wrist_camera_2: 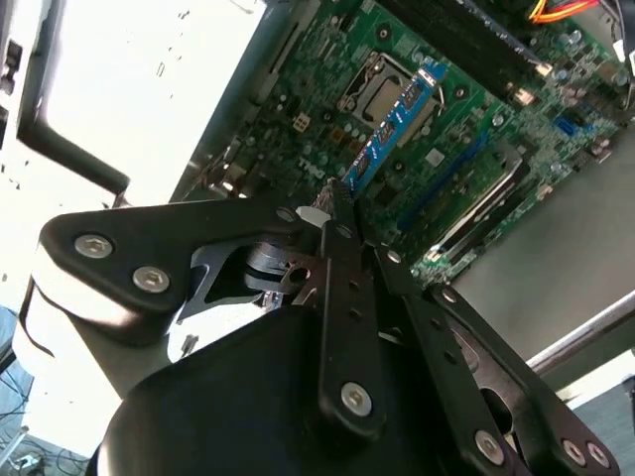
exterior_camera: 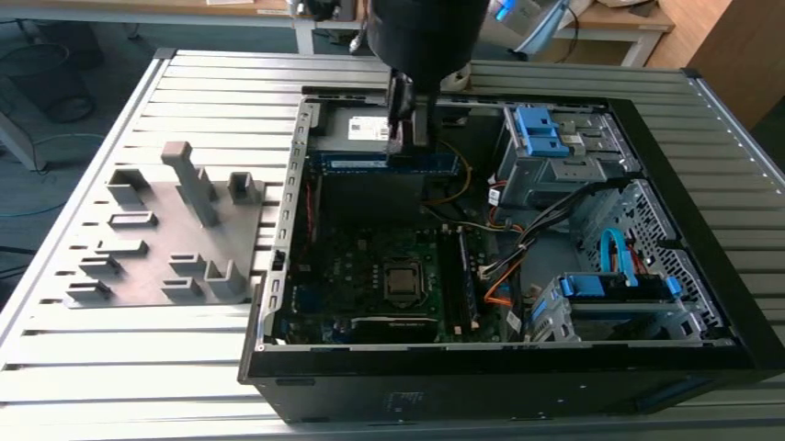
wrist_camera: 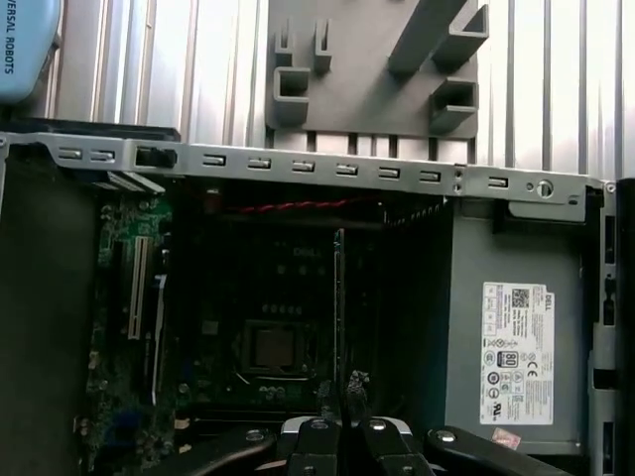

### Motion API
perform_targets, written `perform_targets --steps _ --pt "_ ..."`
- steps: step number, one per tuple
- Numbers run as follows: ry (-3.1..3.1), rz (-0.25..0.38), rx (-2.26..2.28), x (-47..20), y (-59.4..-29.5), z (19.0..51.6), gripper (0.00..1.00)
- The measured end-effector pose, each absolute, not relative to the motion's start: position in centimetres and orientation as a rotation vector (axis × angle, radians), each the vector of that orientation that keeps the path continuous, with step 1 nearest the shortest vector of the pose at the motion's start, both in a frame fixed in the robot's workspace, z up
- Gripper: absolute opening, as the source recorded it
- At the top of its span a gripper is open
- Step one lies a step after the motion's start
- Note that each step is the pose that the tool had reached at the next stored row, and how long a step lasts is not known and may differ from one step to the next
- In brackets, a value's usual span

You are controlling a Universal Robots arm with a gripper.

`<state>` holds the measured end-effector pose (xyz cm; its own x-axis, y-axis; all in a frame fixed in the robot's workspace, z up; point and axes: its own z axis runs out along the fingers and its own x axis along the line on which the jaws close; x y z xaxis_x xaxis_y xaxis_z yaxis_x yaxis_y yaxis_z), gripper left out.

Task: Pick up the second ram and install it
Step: 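Pick up the second ram and move it above second insertion slot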

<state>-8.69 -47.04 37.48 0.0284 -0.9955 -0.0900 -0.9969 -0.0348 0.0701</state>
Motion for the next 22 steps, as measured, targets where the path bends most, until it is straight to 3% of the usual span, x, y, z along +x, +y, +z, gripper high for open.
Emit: perform_targets --steps 22 --pt "2.176 0.182 -2.245 -4.1 -47.0 33.6 0.13"
